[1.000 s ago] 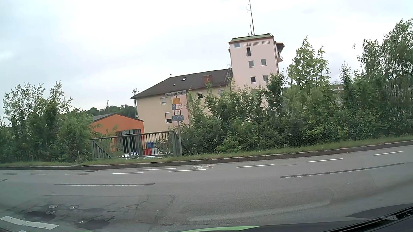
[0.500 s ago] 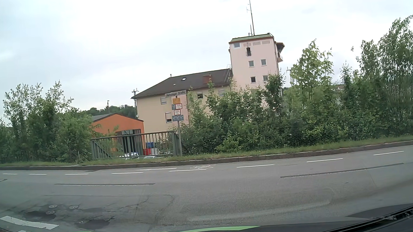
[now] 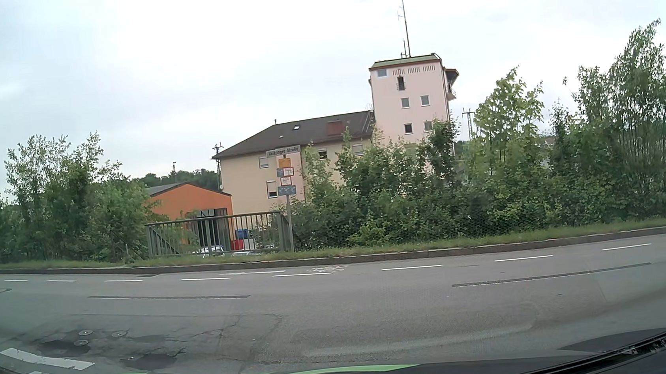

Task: Follow the waypoints while adhering to traffic rules and regulations

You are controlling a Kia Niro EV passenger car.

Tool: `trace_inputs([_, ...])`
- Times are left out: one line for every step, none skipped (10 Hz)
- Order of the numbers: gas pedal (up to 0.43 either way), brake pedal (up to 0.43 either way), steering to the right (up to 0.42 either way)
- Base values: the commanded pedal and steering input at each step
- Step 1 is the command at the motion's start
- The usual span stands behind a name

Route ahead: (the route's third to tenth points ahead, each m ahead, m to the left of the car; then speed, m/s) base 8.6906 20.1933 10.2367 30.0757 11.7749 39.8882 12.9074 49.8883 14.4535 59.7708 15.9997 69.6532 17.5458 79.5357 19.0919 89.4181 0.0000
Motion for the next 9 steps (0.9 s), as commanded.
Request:
trace_inputs([0.000,0.152,-0.195])
trace_inputs([0.000,0.152,-0.195])
trace_inputs([0.000,0.152,-0.195])
trace_inputs([0.000,0.152,-0.195])
trace_inputs([0.000,0.152,-0.195])
trace_inputs([0.000,0.152,-0.195])
trace_inputs([0.000,0.152,-0.195])
trace_inputs([0.000,0.152,-0.195])
trace_inputs([0.000,0.152,-0.195])
